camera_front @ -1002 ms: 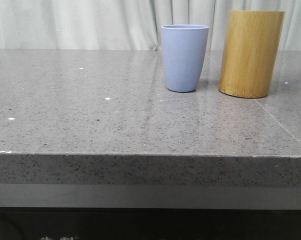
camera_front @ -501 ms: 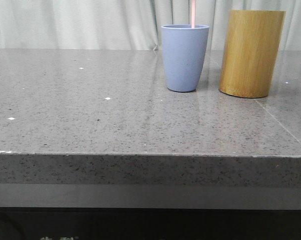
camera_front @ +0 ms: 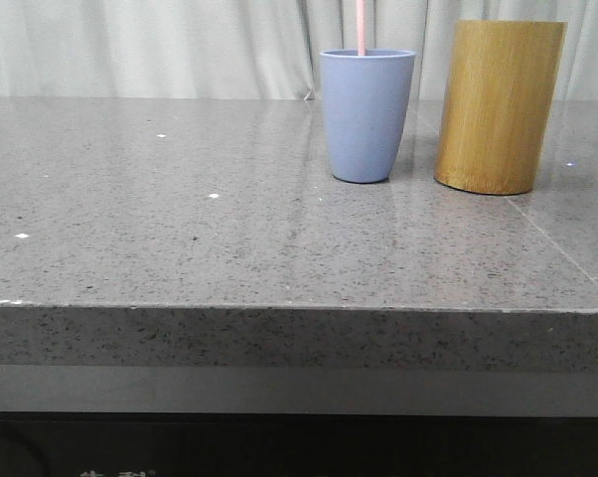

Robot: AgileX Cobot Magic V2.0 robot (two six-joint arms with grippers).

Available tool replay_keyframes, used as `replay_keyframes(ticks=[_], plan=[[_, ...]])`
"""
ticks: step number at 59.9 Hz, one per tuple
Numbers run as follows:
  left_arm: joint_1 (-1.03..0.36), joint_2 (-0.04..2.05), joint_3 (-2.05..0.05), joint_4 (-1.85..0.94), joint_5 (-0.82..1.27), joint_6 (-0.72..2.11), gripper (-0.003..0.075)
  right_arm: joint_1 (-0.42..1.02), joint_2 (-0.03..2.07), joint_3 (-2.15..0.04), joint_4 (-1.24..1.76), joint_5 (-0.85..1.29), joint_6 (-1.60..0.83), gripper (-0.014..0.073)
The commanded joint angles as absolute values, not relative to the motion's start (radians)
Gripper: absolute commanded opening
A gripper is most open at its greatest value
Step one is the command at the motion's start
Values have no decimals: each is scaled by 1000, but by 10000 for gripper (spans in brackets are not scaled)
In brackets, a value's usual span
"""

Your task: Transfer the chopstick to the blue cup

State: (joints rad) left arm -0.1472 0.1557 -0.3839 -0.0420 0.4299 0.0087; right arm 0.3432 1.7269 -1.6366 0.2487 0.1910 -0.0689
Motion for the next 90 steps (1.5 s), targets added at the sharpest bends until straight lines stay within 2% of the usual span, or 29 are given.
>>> replay_keyframes(ticks=[1,10,15,20,30,39,51,73,83,90], plan=[[-146,170,-409,-45,344,7,-19,341,1624,-1700,236,208,-74,261],[-146,170,-409,-45,344,7,-19,320,1577,-1766,230,460,-74,106],[-146,170,-409,-45,344,7,-19,304,1552,-1781,223,543,-74,-4],[-146,170,-409,-45,344,7,-19,286,1520,-1781,169,598,-74,-73],[-146,170,-409,-45,344,7,-19,232,1447,-1769,126,729,-73,-67],[-146,170,-409,-45,344,7,-19,153,1330,-1640,120,760,-73,-67],[-146,170,-409,-45,344,7,-19,47,1126,-1296,119,627,-73,-67],[-146,170,-409,-45,344,7,-19,45,635,-615,119,255,-73,-67],[-146,170,-409,-45,344,7,-19,45,412,-430,131,196,-73,-67],[-146,170,-409,-45,344,7,-19,45,308,-386,131,171,-73,-67]])
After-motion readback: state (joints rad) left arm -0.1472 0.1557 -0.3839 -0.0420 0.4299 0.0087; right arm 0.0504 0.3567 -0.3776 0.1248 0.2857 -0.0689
